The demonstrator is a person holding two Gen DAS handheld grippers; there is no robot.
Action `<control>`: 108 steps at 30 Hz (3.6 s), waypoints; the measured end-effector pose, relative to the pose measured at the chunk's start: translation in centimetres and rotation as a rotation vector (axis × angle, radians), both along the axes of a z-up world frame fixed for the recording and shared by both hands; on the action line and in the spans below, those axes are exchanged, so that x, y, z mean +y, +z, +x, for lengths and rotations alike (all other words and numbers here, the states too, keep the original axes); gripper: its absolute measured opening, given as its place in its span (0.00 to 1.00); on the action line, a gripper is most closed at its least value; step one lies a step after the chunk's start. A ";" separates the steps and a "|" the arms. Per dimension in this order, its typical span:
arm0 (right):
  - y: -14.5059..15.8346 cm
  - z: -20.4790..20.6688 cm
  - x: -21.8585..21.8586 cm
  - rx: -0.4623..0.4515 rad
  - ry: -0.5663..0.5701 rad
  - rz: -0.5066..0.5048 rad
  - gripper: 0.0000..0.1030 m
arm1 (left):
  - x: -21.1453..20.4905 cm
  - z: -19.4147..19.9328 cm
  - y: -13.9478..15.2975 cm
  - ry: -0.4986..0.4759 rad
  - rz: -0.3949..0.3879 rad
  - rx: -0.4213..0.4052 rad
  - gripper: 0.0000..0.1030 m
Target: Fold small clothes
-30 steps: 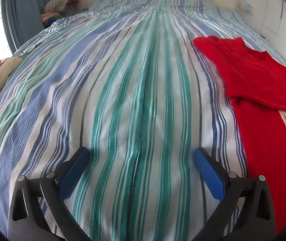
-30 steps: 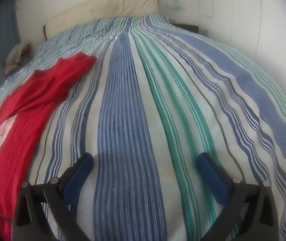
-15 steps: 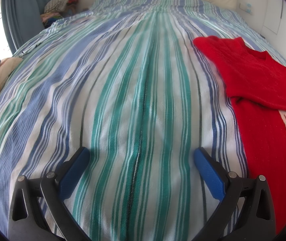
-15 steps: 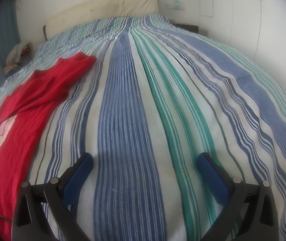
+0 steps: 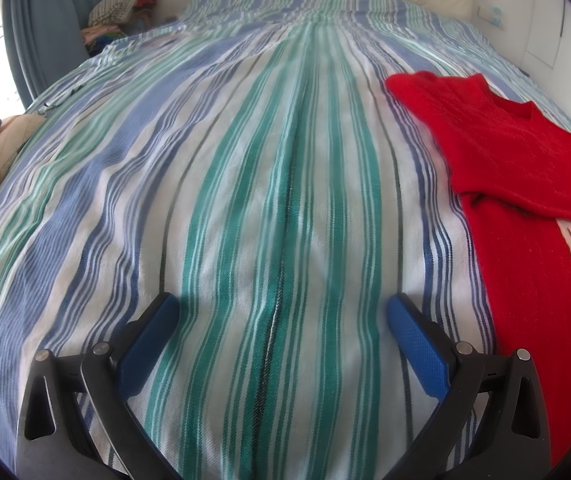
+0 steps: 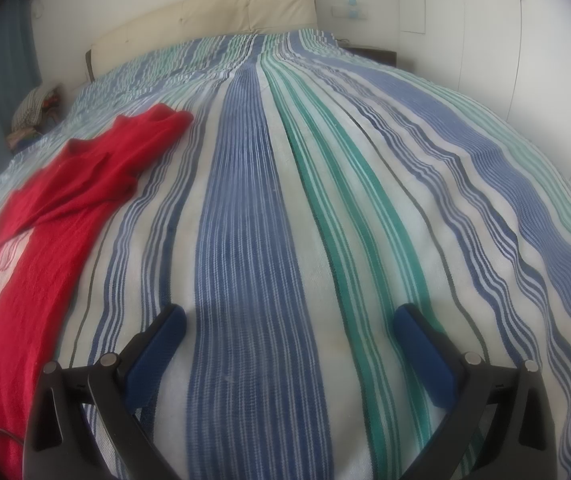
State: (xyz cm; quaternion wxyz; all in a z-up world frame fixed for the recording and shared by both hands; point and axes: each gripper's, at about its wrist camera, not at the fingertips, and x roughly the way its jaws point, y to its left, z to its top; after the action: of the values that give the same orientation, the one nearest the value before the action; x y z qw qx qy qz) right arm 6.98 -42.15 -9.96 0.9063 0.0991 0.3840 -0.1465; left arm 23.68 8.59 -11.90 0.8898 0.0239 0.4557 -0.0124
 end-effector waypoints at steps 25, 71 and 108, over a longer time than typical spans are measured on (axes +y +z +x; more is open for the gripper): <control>0.0 0.0 0.0 0.001 0.000 0.000 0.99 | -0.1 0.0 0.0 0.000 0.002 -0.001 1.00; 1.6 -0.2 -0.2 0.041 0.056 0.042 0.98 | 3.1 -3.7 5.1 -0.019 -0.193 0.000 0.99; 10.1 4.5 8.5 -0.129 0.342 0.457 0.05 | -5.2 4.3 11.8 -0.202 -0.580 0.046 0.03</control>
State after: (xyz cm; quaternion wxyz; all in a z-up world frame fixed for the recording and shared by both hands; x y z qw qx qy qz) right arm 11.50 -33.66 0.14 0.8946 0.2435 0.3597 0.1053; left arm 28.03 3.37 -0.12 0.8432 -0.1860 0.4483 -0.2310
